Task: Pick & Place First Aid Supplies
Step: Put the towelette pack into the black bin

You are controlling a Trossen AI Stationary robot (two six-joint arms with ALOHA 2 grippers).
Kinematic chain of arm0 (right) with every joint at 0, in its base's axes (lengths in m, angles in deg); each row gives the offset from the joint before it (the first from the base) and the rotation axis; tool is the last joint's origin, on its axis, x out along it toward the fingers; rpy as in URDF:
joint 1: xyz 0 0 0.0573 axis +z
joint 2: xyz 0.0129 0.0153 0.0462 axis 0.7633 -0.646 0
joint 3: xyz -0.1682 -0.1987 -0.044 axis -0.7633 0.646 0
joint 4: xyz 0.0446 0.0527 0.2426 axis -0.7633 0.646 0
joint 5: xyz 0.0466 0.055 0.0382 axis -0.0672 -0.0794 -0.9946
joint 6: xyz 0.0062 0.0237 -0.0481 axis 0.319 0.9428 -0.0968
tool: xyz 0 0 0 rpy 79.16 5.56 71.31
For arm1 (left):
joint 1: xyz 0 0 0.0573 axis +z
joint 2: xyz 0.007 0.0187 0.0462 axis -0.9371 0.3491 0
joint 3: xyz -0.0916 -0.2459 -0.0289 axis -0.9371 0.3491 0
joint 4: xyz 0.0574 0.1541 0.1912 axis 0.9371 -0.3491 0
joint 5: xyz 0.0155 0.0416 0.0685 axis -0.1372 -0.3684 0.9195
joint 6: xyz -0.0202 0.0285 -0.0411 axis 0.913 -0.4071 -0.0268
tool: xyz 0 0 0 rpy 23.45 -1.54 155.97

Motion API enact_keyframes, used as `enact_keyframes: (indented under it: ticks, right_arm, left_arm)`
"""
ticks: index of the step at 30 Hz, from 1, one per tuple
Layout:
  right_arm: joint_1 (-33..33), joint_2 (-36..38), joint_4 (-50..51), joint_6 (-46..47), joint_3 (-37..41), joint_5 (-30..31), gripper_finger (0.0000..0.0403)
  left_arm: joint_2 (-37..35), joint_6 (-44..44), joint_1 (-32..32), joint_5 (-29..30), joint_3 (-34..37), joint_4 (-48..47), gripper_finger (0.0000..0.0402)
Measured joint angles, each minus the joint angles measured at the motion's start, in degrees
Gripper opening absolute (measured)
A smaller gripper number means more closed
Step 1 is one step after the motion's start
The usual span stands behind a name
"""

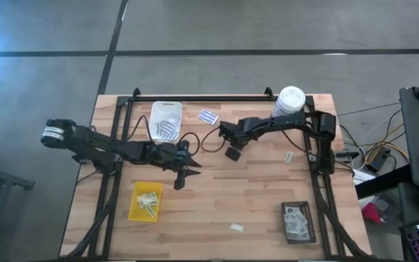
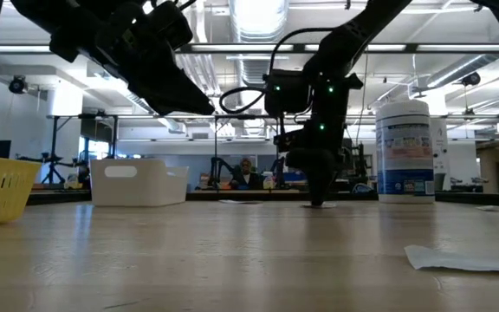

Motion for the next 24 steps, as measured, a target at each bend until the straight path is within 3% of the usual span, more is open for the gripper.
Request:
enact_keyframes:
  ticks: [15,24]
  right_arm:
    - [9.3,-0.2,-7.6,4.0,0.1,-5.1,0.0061]
    - [12.7,-0.3,-12.3,4.6,0.2,-11.8,0.0061]
  left_arm:
    - [0.0,2.1,0.0,0.0,4.1,0.0,0.0115]
    - [0.0,4.6,0.0,0.0,8.4,3.4,0.0115]
